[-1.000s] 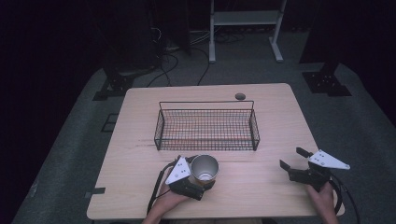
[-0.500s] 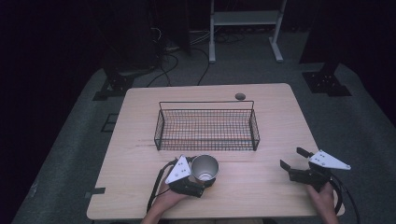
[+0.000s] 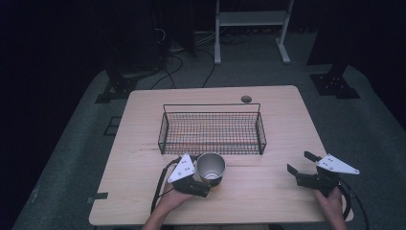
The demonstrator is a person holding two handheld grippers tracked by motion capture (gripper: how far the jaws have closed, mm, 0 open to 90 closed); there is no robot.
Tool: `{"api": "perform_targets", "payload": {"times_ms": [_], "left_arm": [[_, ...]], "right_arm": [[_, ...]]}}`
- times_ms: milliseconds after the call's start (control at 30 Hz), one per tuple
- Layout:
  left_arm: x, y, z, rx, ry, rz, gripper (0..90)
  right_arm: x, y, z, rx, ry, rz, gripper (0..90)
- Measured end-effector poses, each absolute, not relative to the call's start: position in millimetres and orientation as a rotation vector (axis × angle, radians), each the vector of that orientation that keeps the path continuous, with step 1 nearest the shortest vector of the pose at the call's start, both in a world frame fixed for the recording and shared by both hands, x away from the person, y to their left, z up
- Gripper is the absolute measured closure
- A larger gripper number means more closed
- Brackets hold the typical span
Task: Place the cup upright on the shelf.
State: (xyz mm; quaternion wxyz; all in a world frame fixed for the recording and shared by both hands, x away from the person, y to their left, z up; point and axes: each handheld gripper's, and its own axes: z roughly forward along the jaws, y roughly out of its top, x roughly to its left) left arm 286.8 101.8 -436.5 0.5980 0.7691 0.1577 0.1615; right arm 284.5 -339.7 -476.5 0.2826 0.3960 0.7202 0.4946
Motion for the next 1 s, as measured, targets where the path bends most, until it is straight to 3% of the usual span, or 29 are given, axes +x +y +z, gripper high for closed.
{"api": "perform_targets", "payload": {"times_ms": [667, 1000], "left_arm": [[318.7, 89.8, -382.3, 1.765, 0.330, 0.425, 12.5], [339.1, 83.9, -374.2, 1.761, 0.353, 0.400, 12.6]], "right_arm": [[283.9, -339.1, -476.4, 1.052, 1.933, 1.324, 12.8], [283.7, -338.9, -476.4, 1.052, 1.932, 1.322, 12.8]]}}
